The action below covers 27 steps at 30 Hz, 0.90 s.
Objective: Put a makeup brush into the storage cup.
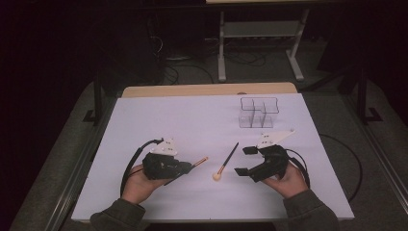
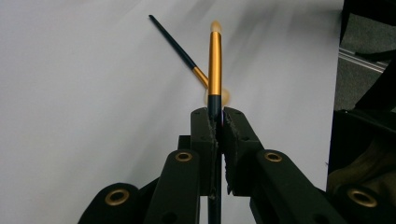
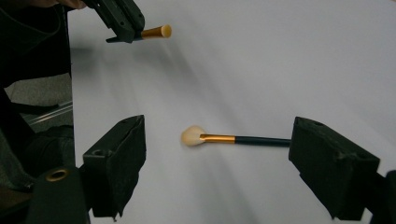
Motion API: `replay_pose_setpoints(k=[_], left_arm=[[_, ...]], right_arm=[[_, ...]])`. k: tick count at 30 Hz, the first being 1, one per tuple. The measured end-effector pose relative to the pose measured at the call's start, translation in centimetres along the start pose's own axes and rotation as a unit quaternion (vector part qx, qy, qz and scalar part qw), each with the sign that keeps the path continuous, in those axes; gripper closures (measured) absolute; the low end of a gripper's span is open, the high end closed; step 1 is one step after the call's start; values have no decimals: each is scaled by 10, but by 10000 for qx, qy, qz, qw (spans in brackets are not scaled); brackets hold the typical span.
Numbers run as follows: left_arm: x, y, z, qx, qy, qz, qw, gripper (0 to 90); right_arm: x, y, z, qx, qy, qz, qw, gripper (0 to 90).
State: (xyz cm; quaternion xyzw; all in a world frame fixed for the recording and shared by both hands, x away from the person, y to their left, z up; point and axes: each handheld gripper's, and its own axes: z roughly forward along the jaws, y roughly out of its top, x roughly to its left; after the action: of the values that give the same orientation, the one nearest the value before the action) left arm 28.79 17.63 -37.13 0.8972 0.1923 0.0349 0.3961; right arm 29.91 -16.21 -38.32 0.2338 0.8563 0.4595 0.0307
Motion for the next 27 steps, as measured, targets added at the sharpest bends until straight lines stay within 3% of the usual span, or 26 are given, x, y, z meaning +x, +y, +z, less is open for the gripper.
replay_pose_setpoints(k=[7,12,27], left_arm=[[-8,-1,1,-85,-108,148,9998,831],[-12,-3,3,-161,-191,264,9993,831],[-24,1,15,-121,-411,466,9980,831]], right_arm=[[4,4,11,110,161,-63,9998,189],[7,7,16,44,359,-78,9993,201],[21,11,31,200,742,-261,9967,277]])
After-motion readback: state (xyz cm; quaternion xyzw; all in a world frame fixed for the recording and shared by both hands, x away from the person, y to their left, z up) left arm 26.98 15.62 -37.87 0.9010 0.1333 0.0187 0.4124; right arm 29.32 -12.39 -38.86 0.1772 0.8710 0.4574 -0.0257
